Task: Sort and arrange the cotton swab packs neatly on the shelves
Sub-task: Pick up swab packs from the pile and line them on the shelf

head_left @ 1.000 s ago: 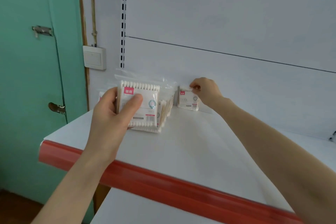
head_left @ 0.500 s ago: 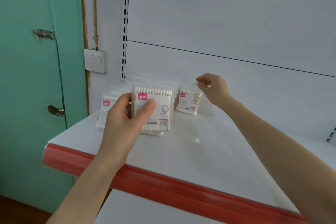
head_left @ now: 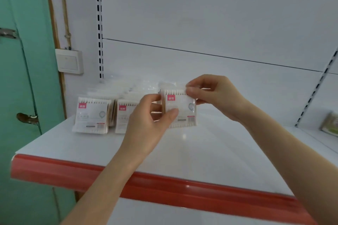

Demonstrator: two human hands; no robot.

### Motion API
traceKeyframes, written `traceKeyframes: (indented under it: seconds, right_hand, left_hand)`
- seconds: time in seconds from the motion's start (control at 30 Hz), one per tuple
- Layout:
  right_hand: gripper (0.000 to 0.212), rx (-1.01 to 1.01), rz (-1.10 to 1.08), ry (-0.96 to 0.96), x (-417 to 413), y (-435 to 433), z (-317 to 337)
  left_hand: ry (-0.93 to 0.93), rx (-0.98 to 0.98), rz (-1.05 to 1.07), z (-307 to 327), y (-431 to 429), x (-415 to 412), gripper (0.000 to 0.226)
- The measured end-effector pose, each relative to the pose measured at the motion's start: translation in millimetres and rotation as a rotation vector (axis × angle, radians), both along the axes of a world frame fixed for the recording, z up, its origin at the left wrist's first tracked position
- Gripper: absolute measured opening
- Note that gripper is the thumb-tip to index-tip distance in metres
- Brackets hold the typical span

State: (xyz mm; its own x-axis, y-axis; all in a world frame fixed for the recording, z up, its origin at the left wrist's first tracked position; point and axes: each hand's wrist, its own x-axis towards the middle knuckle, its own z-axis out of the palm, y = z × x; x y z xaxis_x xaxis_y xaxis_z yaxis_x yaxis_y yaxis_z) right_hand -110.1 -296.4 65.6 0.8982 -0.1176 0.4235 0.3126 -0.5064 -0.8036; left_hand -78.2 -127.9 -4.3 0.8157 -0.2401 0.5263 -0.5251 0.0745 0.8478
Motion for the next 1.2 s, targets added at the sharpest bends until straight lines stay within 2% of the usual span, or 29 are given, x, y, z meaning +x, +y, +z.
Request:
traceKeyframes:
  seconds: [0.1, 0.13, 0.2, 0.27, 0.4, 0.53, 0.6, 0.7, 0.83, 0.93, 1.07, 1.2]
  right_hand:
    - [0.003, 0.034, -0.216, -0.029, 18.6, -32.7, -9.6]
    - [0.007, 0.042, -0.281, -0.025, 27.3, -41.1, -13.8]
    - [0.013, 0.070, -0.345, 0.008, 45.9, -49.3, -22.6]
    - [0.012, 0.080, -0.338, 0.027, 63.5, -45.3, -28.4]
    - [0.014, -0.057, -0.326, -0.007, 93.6, -27.5, -30.8]
    - [0.019, -0.437, -0.379, 0.018, 115.9, -21.6, -43.2]
    - [0.022, -0.530, -0.410, 0.029, 120.1, -23.6, -47.8]
    - [0.025, -0.543, -0.420, 0.022, 120.4, -27.1, -46.8]
    - [0.041, -0.490, -0.423, 0.021, 103.3, -30.0, -41.4]
    - [0.039, -0.490, -0.499, 0.025, 75.4, -40.6, -32.1]
    - [0.029, -0.461, -0.623, 0.130, 20.6, -62.5, -36.6]
    - [0.028, -0.363, -0.789, 0.184, -52.1, -84.6, -50.3]
  left_hand:
    - [-0.203, 0.342, 0.049, -13.7, 1.6, -7.6, 0.037]
    - [-0.254, 0.499, 0.025, -17.5, 1.9, -10.2, 0.041]
    - [-0.279, 0.777, -0.064, -22.7, 2.4, -11.0, 0.047]
    - [-0.249, 0.882, -0.114, -22.9, 2.3, -9.6, 0.047]
    - [-0.264, 0.893, -0.110, -23.4, 1.4, -8.1, 0.045]
    - [-0.249, 0.874, -0.103, -25.5, 1.3, -6.1, 0.044]
    - [-0.250, 0.868, -0.097, -26.1, 1.2, -5.8, 0.043]
    - [-0.238, 0.870, -0.095, -25.9, 1.0, -6.1, 0.044]
    - [-0.269, 0.896, -0.107, -24.1, 2.0, -7.6, 0.045]
    - [-0.286, 0.919, -0.124, -23.6, 3.5, -8.4, 0.042]
    - [-0.464, 0.958, -0.082, -17.0, 1.6, -15.4, 0.037]
    - [-0.592, 0.811, -0.184, -7.5, -17.7, -43.6, 0.037]
